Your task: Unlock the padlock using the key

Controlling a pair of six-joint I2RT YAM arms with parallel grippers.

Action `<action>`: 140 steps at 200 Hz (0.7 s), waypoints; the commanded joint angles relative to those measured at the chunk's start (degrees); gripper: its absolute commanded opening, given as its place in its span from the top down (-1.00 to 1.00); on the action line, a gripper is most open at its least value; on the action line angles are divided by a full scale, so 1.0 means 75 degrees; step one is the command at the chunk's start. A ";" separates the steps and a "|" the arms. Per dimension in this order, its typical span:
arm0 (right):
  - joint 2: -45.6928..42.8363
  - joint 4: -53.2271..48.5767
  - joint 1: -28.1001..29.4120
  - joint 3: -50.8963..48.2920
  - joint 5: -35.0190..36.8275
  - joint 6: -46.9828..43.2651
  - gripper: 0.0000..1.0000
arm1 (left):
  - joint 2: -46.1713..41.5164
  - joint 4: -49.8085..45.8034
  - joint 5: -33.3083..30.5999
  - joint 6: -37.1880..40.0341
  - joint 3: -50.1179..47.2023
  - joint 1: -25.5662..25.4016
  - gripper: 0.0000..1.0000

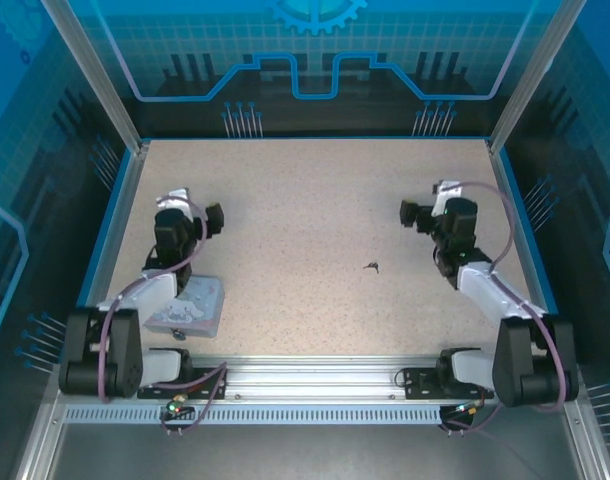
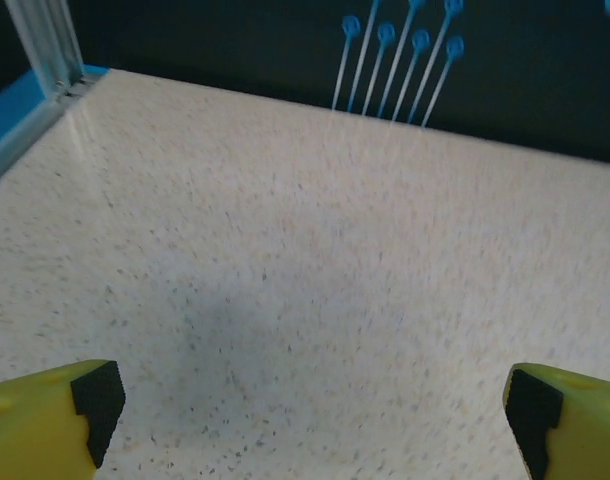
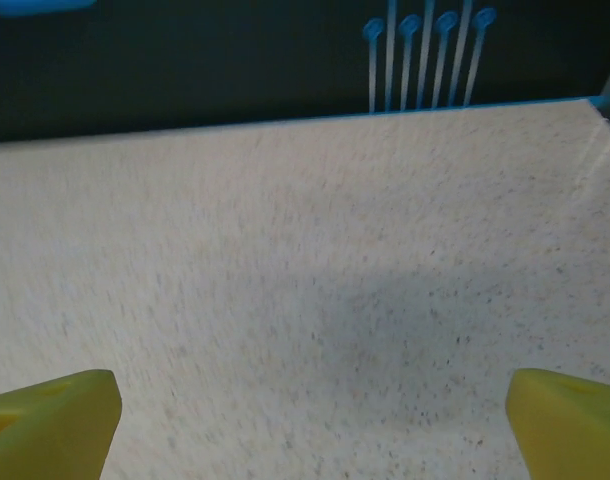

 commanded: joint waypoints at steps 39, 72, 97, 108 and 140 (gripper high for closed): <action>0.0184 -0.3586 0.0008 0.1184 -0.1971 0.2434 -1.00 | -0.0806 -0.8202 -0.0991 -0.4151 0.2858 -0.0018 -0.98; 0.0407 -0.3959 0.1148 0.1390 -0.2175 0.2548 -1.00 | -0.1388 -1.0089 -0.0808 -0.5335 0.2955 -0.0081 -0.98; 0.0575 -0.3952 0.1920 0.1430 -0.1987 0.2690 -1.00 | -0.1728 -1.1101 -0.0953 -0.5585 0.2922 -0.0153 -0.98; 0.0652 -0.3884 0.2157 0.1429 -0.1891 0.2763 -1.00 | -0.1827 -1.1480 -0.1192 -0.5589 0.2991 -0.0153 -0.98; 0.0978 -0.3724 0.2558 0.1546 -0.1983 0.2876 -1.00 | -0.1989 -1.2124 -0.1833 -0.5644 0.2977 -0.0164 -0.98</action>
